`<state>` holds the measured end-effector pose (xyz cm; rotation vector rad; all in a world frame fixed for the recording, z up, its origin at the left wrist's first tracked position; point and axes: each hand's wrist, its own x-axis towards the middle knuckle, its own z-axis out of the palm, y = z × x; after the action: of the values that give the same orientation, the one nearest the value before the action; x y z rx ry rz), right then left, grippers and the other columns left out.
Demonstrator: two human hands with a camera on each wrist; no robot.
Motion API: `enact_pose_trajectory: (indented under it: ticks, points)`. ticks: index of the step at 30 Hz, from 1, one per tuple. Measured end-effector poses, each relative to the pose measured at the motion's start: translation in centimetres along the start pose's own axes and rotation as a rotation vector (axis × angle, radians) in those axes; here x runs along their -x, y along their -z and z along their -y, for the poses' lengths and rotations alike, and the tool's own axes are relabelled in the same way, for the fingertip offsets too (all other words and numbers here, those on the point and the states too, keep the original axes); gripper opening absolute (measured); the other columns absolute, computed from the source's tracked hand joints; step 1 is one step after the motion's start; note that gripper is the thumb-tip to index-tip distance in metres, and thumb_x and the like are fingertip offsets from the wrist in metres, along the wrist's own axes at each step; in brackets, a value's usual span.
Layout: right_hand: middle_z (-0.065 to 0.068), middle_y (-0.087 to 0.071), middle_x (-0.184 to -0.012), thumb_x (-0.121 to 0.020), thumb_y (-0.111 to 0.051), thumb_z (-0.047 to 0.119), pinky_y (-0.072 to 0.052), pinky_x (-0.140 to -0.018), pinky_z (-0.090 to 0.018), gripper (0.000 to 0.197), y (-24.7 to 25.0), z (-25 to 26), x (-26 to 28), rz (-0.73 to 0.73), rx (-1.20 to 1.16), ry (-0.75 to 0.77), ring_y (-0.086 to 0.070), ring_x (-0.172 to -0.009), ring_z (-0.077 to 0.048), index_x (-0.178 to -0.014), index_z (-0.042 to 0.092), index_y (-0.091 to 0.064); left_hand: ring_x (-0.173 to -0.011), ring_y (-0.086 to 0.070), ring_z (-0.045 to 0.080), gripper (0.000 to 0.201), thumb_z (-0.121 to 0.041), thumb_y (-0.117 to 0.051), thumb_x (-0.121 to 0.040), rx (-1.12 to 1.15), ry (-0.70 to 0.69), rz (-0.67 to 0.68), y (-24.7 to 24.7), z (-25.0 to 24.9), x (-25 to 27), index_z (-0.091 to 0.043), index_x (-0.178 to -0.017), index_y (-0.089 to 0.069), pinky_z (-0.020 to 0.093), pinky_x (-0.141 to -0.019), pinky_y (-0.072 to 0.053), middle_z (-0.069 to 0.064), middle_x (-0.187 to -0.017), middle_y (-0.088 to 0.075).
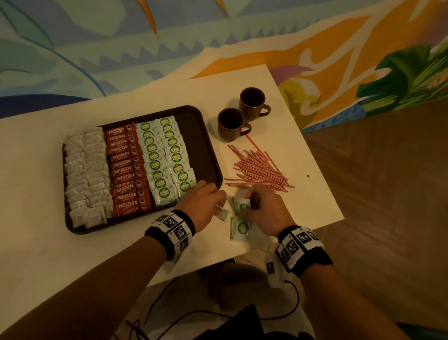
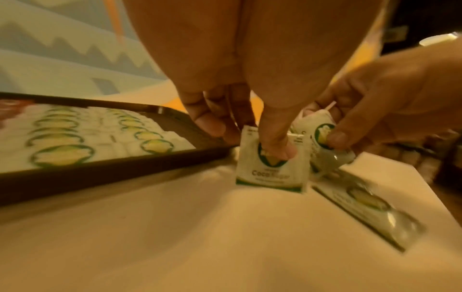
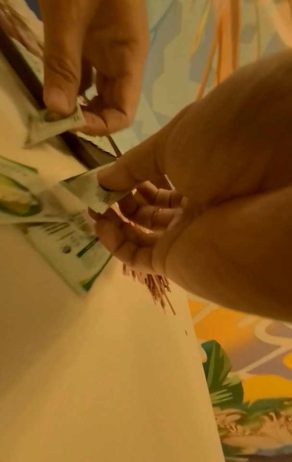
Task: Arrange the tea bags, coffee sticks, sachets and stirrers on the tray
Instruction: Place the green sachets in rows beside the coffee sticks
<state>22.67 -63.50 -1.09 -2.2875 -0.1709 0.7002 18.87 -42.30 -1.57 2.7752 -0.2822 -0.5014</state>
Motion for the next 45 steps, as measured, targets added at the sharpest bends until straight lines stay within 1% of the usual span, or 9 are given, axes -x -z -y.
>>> enact_pose_trajectory:
  ticks: [3, 6, 12, 17, 21, 28, 33, 40, 45]
  points:
    - [0.009, -0.067, -0.094, -0.087, -0.077, 0.010, -0.060, -0.063, -0.027, 0.033, 0.4, 1.4, -0.8, -0.033, -0.080, 0.049, -0.069, -0.083, -0.015, -0.092, 0.033, -0.054, -0.093, -0.057, 0.019, 0.006, -0.023, -0.069, -0.094, 0.283, 0.153, -0.104, 1.4, 2.2, 1.5, -0.024, -0.096, -0.064, 0.038, -0.080, -0.049, -0.006, -0.094, -0.059]
    - [0.006, -0.067, -0.094, -0.088, -0.078, 0.011, -0.064, -0.065, -0.038, 0.037, 0.0, 3.6, -2.1, -0.034, -0.148, 0.084, -0.072, -0.081, -0.017, -0.094, 0.038, -0.053, -0.090, -0.064, 0.018, 0.012, -0.017, -0.073, -0.091, 0.494, 0.320, -0.238, 3.2, 5.2, 3.0, -0.019, -0.102, -0.069, 0.037, -0.082, -0.055, 0.000, -0.097, -0.068]
    - [0.002, -0.074, -0.091, -0.086, -0.080, 0.013, -0.059, -0.071, -0.038, 0.018, -2.7, 8.1, -6.2, 0.016, -0.138, 0.152, -0.069, -0.081, -0.017, -0.093, 0.026, -0.070, -0.093, -0.064, 0.012, 0.017, -0.018, -0.076, -0.088, 0.565, 0.487, -0.349, 4.7, 11.3, 4.8, -0.020, -0.104, -0.071, 0.030, -0.087, -0.052, -0.005, -0.098, -0.069]
    - [0.006, -0.075, -0.088, -0.086, -0.080, 0.012, -0.059, -0.076, -0.039, 0.015, -4.9, 11.5, -9.4, 0.048, -0.063, 0.165, -0.069, -0.085, -0.016, -0.091, 0.025, -0.075, -0.089, -0.062, 0.008, 0.017, -0.011, -0.075, -0.088, 0.595, 0.495, -0.355, 5.2, 13.9, 4.4, -0.018, -0.104, -0.075, 0.015, -0.078, -0.044, -0.003, -0.098, -0.069]
    - [0.017, -0.070, -0.081, -0.089, -0.078, 0.012, -0.047, -0.071, -0.015, 0.023, -5.8, 13.2, -11.7, 0.093, -0.003, 0.158, -0.063, -0.081, -0.005, -0.083, 0.033, -0.072, -0.089, -0.068, 0.009, 0.018, -0.011, -0.075, -0.088, 0.597, 0.470, -0.335, 5.3, 15.5, 3.4, -0.021, -0.102, -0.077, 0.028, -0.089, -0.053, -0.003, -0.097, -0.075]
    - [0.012, -0.071, -0.088, -0.092, -0.075, 0.013, -0.036, -0.063, 0.000, 0.012, -6.7, 13.9, -14.3, 0.084, 0.061, 0.101, -0.060, -0.080, 0.001, -0.095, 0.024, -0.079, -0.083, -0.062, -0.007, 0.017, -0.009, -0.076, -0.088, 0.630, 0.449, -0.264, 5.6, 17.6, 2.3, -0.022, -0.100, -0.078, 0.008, -0.074, -0.043, -0.006, -0.094, -0.074]
    - [0.010, -0.071, -0.094, -0.093, -0.074, 0.015, -0.043, -0.079, -0.015, 0.011, -7.2, 14.6, -14.9, 0.089, 0.067, 0.091, -0.061, -0.086, -0.004, -0.096, 0.023, -0.080, -0.090, -0.067, 0.005, 0.017, -0.013, -0.078, -0.087, 0.640, 0.447, -0.238, 5.5, 18.2, 1.8, -0.025, -0.100, -0.078, 0.024, -0.084, -0.053, -0.006, -0.098, -0.075]
    - [0.013, -0.066, -0.081, -0.091, -0.074, 0.009, -0.035, -0.064, -0.001, 0.012, -8.3, 14.8, -16.0, 0.055, 0.113, 0.094, -0.057, -0.074, 0.003, -0.097, 0.019, -0.077, -0.082, -0.060, 0.007, 0.017, -0.014, -0.078, -0.087, 0.549, 0.439, -0.262, 5.7, 18.2, 1.0, -0.022, -0.102, -0.079, 0.020, -0.073, -0.043, -0.003, -0.095, -0.068]
    - [0.000, -0.069, -0.092, -0.086, -0.080, 0.012, -0.053, -0.081, -0.025, 0.015, -9.0, 14.8, -16.4, 0.014, 0.121, 0.087, -0.063, -0.083, -0.011, -0.097, 0.020, -0.074, -0.082, -0.061, 0.013, 0.016, -0.016, -0.080, -0.085, 0.535, 0.453, -0.278, 5.7, 18.1, 0.6, -0.019, -0.100, -0.080, 0.027, -0.079, -0.050, 0.004, -0.095, -0.064]
